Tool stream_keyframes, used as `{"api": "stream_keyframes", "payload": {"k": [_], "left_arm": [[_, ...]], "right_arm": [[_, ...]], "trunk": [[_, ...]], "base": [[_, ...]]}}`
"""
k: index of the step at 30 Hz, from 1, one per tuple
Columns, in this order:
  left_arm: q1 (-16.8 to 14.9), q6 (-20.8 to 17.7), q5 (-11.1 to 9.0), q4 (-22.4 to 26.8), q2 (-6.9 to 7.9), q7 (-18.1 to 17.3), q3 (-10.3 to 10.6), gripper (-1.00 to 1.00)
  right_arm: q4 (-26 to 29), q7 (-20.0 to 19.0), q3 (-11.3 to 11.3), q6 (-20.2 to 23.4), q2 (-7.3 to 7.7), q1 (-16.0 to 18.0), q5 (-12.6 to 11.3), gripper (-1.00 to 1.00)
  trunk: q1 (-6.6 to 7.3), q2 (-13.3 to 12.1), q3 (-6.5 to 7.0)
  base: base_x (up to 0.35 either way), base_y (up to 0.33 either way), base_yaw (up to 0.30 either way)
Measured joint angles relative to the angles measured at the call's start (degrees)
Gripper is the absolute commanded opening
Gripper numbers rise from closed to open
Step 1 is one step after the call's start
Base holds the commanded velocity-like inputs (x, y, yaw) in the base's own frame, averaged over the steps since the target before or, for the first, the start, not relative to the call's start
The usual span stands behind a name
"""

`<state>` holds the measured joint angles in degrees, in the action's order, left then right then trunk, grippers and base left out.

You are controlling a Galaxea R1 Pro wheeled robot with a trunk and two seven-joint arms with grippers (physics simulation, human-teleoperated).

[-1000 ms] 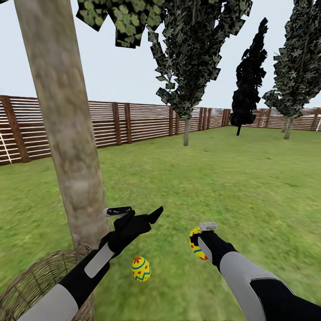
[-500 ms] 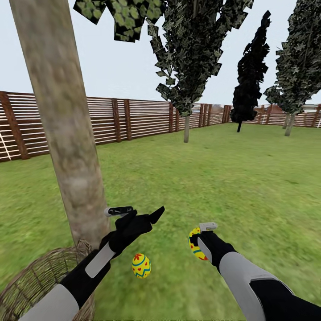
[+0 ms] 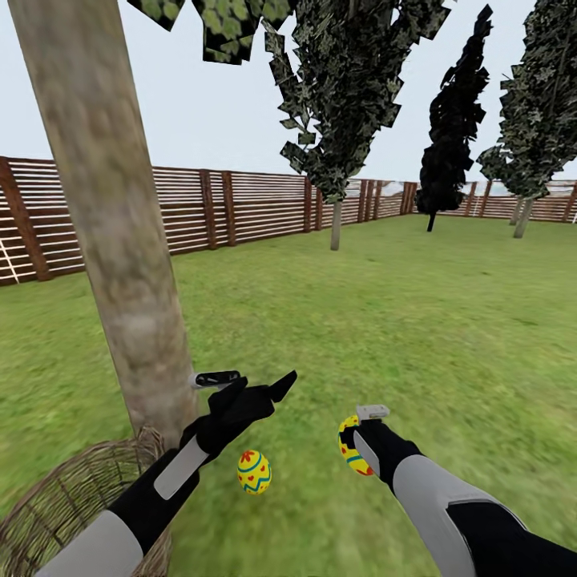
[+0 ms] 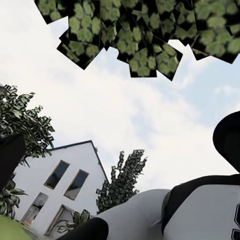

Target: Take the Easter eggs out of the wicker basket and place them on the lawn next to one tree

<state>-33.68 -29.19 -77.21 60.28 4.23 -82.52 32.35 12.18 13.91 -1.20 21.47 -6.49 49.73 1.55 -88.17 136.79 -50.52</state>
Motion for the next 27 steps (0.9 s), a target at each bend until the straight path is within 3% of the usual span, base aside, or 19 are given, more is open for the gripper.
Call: {"api": "stream_keyframes", "payload": {"k": [27], "left_arm": [[0.0,0.0,0.1,0.0,0.0,0.1,0.0,1.0]], "right_arm": [[0.0,0.0,0.0,0.0,0.04,0.0,0.0,-1.0]], "trunk": [[0.0,0.0,-2.46]], "base": [[0.0,0.0,0.0]]}}
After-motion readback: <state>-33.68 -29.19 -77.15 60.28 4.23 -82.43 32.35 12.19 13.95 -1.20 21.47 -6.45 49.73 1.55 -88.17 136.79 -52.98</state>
